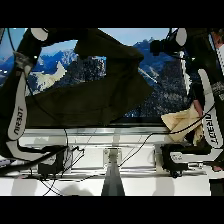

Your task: Fold the clothes and pants, and hang the long-sleeved shirts on hangers.

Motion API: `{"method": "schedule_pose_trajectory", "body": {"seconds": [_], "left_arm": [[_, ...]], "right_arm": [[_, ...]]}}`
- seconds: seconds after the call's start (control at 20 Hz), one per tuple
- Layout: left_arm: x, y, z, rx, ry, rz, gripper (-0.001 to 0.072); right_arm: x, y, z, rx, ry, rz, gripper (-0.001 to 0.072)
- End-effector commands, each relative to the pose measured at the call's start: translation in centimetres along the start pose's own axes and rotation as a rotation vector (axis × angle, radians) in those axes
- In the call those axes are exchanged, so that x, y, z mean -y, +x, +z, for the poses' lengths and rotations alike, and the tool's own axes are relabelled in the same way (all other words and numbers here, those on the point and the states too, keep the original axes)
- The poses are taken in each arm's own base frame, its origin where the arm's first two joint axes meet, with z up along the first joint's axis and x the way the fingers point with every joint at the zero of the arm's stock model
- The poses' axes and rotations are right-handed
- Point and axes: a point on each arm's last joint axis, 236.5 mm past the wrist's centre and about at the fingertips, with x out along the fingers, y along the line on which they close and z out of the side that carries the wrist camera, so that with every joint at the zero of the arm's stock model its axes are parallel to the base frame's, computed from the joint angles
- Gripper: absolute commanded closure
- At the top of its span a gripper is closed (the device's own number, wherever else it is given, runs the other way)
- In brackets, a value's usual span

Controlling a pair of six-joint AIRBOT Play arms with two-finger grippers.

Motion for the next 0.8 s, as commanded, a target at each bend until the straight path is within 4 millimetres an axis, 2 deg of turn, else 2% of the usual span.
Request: {"method": "schedule_pose_trajectory", "body": {"seconds": [0.0, 0.05, 0.1, 0.15, 0.2, 0.35, 0.4, 0.45, 0.5, 0.55, 0.65, 0.75], "left_arm": [[-4.9, -4.6, 1.5, -0.037, 0.258, 0.227, 0.0687], [-6.9, -6.5, 1.8, -0.059, 0.294, 0.309, 0.0687], [-9.0, -8.6, 1.9, -0.084, 0.317, 0.392, 0.0687], [-11.2, -10.9, 1.9, -0.115, 0.326, 0.468, 0.0688], [-13.0, -12.9, 1.6, -0.146, 0.328, 0.523, 0.0688], [-18.6, -18.1, -1.4, -0.272, 0.247, 0.641, 0.0687], [-20.1, -19.2, -3.2, -0.328, 0.203, 0.661, 0.0687], [-21.6, -20.2, -5.2, -0.392, 0.155, 0.676, 0.0687], [-22.8, -20.8, -7.1, -0.451, 0.112, 0.683, 0.0687], [-23.8, -21.1, -8.8, -0.500, 0.078, 0.686, 0.0687], [-25.5, -20.9, -11.8, -0.579, 0.024, 0.684, 0.0687], [-26.9, -20.2, -14.0, -0.628, -0.008, 0.680, 0.0686]], "right_arm": [[6.3, 0.7, -0.8, -0.044, -0.014, -0.107, 0.0617], [8.5, 1.1, -2.0, -0.095, 0.011, -0.125, 0.0668], [10.1, 1.5, -3.5, -0.156, 0.026, -0.117, 0.0668], [10.6, 2.0, -5.5, -0.232, 0.039, -0.057, 0.0671], [10.0, 2.5, -7.4, -0.295, 0.042, 0.047, 0.0678], [4.6, 3.0, -13.3, -0.448, 0.134, 0.461, 0.0677], [3.3, 3.5, -15.1, -0.486, 0.203, 0.535, 0.0606], [2.4, 4.4, -16.9, -0.518, 0.262, 0.566, 0.0336], [1.2, 5.4, -18.7, -0.549, 0.322, 0.584, 0.0130], [0.0, 6.5, -20.3, -0.570, 0.384, 0.587, 0.0042], [-2.1, 8.8, -22.7, -0.565, 0.443, 0.568, 0.0044], [-3.7, 10.6, -23.1, -0.521, 0.530, 0.540, 0.0044]]}}
